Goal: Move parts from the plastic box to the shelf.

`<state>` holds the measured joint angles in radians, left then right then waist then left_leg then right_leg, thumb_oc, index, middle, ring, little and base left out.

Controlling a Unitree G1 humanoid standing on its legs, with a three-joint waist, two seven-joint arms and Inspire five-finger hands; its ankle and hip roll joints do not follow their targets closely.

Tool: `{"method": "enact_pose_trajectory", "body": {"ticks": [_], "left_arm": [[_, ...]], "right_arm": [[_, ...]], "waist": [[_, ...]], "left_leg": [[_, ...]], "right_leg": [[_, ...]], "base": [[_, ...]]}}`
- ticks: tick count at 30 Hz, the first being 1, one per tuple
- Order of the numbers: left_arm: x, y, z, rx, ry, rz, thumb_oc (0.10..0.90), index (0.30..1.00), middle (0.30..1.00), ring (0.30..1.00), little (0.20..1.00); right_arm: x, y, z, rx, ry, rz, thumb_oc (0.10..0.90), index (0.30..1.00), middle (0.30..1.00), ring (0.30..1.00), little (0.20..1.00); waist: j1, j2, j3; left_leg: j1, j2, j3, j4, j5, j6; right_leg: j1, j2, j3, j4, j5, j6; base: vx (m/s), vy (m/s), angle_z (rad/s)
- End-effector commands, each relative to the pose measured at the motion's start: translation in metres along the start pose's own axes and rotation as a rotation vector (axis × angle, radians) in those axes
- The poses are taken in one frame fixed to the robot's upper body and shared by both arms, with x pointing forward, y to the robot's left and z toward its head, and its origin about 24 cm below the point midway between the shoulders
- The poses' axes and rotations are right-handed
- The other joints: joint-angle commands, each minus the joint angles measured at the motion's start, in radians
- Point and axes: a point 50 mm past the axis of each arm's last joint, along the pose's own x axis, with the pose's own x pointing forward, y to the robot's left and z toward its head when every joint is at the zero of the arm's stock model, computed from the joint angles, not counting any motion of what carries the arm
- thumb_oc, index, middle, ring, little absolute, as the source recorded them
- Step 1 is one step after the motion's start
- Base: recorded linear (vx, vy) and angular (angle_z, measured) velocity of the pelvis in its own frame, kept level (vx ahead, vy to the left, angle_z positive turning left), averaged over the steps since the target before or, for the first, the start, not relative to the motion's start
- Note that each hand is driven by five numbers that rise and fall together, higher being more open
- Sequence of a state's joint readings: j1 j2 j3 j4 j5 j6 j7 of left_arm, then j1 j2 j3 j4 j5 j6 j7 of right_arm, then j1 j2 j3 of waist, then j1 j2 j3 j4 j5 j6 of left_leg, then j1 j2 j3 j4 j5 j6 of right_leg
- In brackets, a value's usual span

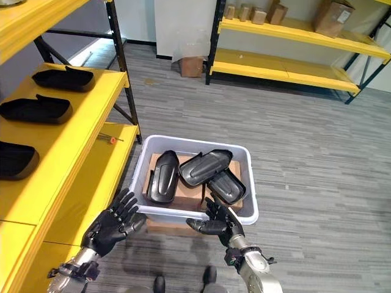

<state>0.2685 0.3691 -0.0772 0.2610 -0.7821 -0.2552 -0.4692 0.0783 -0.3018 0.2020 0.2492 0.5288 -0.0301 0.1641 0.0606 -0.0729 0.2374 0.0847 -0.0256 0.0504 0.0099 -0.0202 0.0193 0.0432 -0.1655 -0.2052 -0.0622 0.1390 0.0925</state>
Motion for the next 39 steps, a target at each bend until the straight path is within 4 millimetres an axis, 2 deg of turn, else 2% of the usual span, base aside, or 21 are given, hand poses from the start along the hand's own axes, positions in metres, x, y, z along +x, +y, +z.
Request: {"method": "enact_pose_trajectory", "body": {"ticks": [1, 7, 8, 9, 10, 13, 14, 17, 18, 20, 21, 22, 24, 29, 39], "left_arm": [[0.026, -0.021, 0.041, 0.039, -0.222, -0.149, 0.9, 1.0, 1.0, 1.0, 1.0], [0.03, -0.025, 0.036, 0.015, -0.214, -0.161, 0.9, 1.0, 1.0, 1.0, 1.0], [0.031, -0.027, 0.035, 0.016, -0.205, -0.171, 0.9, 1.0, 1.0, 1.0, 1.0], [0.032, -0.028, 0.034, 0.014, -0.201, -0.175, 0.9, 1.0, 1.0, 1.0, 1.0], [0.034, -0.027, 0.034, 0.012, -0.193, -0.183, 0.9, 1.0, 1.0, 1.0, 1.0], [0.035, -0.026, 0.036, 0.021, -0.187, -0.196, 0.9, 1.0, 1.0, 1.0, 1.0], [0.036, -0.027, 0.037, 0.025, -0.186, -0.209, 0.9, 1.0, 1.0, 1.0, 1.0], [0.041, -0.026, 0.049, 0.027, -0.197, -0.25, 0.9, 1.0, 1.0, 1.0, 1.0], [0.05, -0.03, 0.066, 0.076, -0.23, -0.323, 0.9, 1.0, 1.0, 1.0, 1.0], [0.057, -0.034, 0.076, 0.084, -0.259, -0.35, 0.9, 1.0, 1.0, 1.0, 1.0], [0.057, -0.034, 0.076, 0.084, -0.26, -0.35, 0.9, 1.0, 1.0, 1.0, 1.0], [0.062, -0.04, 0.089, 0.128, -0.3, -0.373, 0.9, 1.0, 1.0, 1.0, 1.0], [0.066, -0.047, 0.102, 0.163, -0.337, -0.398, 0.9, 1.0, 1.0, 1.0, 1.0], [0.068, -0.052, 0.123, 0.212, -0.38, -0.415, 0.9, 1.0, 1.0, 1.0, 1.0], [0.059, -0.048, 0.14, 0.241, -0.385, -0.428, 0.9, 1.0, 1.0, 1.0, 1.0]], "right_arm": [[0.008, -0.01, 0.063, -0.161, -0.283, -0.03, 0.9, 1.0, 1.0, 1.0, 1.0], [0.009, -0.013, 0.111, -0.473, -0.484, -0.123, 0.9, 1.0, 1.0, 1.0, 1.0], [0.01, -0.012, 0.13, -0.586, -0.555, -0.146, 0.9, 1.0, 1.0, 1.0, 1.0], [0.011, -0.011, 0.137, -0.642, -0.583, -0.149, 0.9, 1.0, 1.0, 1.0, 1.0], [0.01, -0.009, 0.154, -0.783, -0.653, -0.186, 0.9, 1.0, 1.0, 1.0, 1.0], [0.012, -0.008, 0.177, -0.995, -0.719, -0.253, 0.9, 1.0, 1.0, 1.0, 1.0], [0.013, -0.007, 0.19, -1.172, -0.756, -0.297, 0.9, 1.0, 1.0, 1.0, 1.0], [0.018, -0.005, 0.23, -1.38, -0.827, -0.35, 0.9, 1.0, 1.0, 1.0, 1.0], [0.015, -0.004, 0.262, -1.577, -0.903, -0.39, 0.9, 1.0, 1.0, 1.0, 1.0], [0.014, -0.005, 0.277, -1.642, -0.928, -0.4, 0.9, 1.0, 1.0, 1.0, 1.0], [0.015, -0.005, 0.277, -1.642, -0.929, -0.4, 0.9, 1.0, 1.0, 1.0, 1.0], [0.015, -0.003, 0.284, -1.766, -0.923, -0.373, 0.9, 1.0, 1.0, 1.0, 1.0], [0.019, -0.008, 0.288, -1.83, -0.878, -0.376, 0.9, 1.0, 1.0, 1.0, 1.0], [0.028, -0.025, 0.282, -2.085, -0.735, -0.344, 0.9, 1.0, 1.0, 1.0, 1.0], [0.028, -0.046, 0.28, -2.086, -0.602, -0.375, 0.9, 1.0, 1.0, 1.0, 1.0]], "waist": [[0.002, 0.026, -0.038], [0.006, 0.037, -0.05], [0.01, 0.042, -0.049], [0.013, 0.045, -0.049], [0.02, 0.05, -0.045], [0.028, 0.052, -0.036], [0.035, 0.054, -0.029], [0.052, 0.059, 0.007], [0.066, 0.061, 0.064], [0.07, 0.061, 0.097], [0.07, 0.062, 0.096], [0.077, 0.054, 0.129], [0.083, 0.046, 0.16], [0.103, 0.036, 0.218], [0.109, 0.03, 0.28]], "left_leg": [[-0.002, 0.148, 0.056, -0.022, 0.024, -0.074], [-0.003, 0.169, 0.043, -0.019, 0.039, -0.094], [-0.011, 0.173, 0.036, -0.009, 0.041, -0.098], [-0.015, 0.174, 0.034, -0.005, 0.042, -0.1], [-0.026, 0.175, 0.028, 0.004, 0.043, -0.103], [-0.045, 0.174, 0.019, 0.021, 0.04, -0.105], [-0.057, 0.173, 0.015, 0.028, 0.041, -0.105], [-0.106, 0.173, 0.004, 0.047, 0.039, -0.103], [-0.17, 0.175, -0.002, 0.066, 0.039, -0.101], [-0.21, 0.175, -0.006, 0.08, 0.038, -0.098], [-0.212, 0.174, -0.006, 0.081, 0.038, -0.098], [-0.252, 0.173, -0.011, 0.094, 0.039, -0.094], [-0.297, 0.17, -0.018, 0.113, 0.039, -0.09], [-0.374, 0.166, -0.027, 0.144, 0.04, -0.088], [-0.436, 0.171, -0.017, 0.147, 0.053, -0.095]], "right_leg": [[0.001, 0.032, -0.008, 0.102, -0.135, 0.001], [0.029, 0.056, -0.008, 0.087, -0.152, -0.027], [0.028, 0.059, -0.007, 0.093, -0.157, -0.033], [0.026, 0.059, -0.007, 0.096, -0.158, -0.034], [0.019, 0.059, -0.008, 0.104, -0.161, -0.037], [0.004, 0.058, -0.006, 0.118, -0.165, -0.037], [-0.01, 0.057, -0.005, 0.13, -0.166, -0.037], [-0.069, 0.056, -0.002, 0.166, -0.172, -0.034], [-0.141, 0.057, -0.002, 0.2, -0.176, -0.03], [-0.186, 0.059, 0.001, 0.224, -0.178, -0.03], [-0.188, 0.058, 0.001, 0.225, -0.179, -0.03], [-0.23, 0.063, 0.004, 0.245, -0.179, -0.03], [-0.272, 0.069, 0.005, 0.267, -0.181, -0.035], [-0.333, 0.08, -0.005, 0.288, -0.187, -0.042], [-0.382, 0.105, 0.001, 0.274, -0.183, -0.052]], "base": [[0.07, -0.126, 0.1], [0.1, -0.086, -0.03], [0.1, -0.03, -0.01], [0.1, -0.021, -0.03], [0.06, -0.012, -0.01], [0.04, -0.013, 0.02], [0.0, 0.0, 0.0], [-0.15, -0.048, -0.01], [-0.36, -0.102, 0.01], [-0.26, -0.08, 0.0], [-0.2, -0.136, 0.12], [-0.15, -0.147, 0.21], [-0.19, -0.205, 0.14], [-0.09, -0.146, 0.07], [-0.05, -0.075, -0.03]]}}
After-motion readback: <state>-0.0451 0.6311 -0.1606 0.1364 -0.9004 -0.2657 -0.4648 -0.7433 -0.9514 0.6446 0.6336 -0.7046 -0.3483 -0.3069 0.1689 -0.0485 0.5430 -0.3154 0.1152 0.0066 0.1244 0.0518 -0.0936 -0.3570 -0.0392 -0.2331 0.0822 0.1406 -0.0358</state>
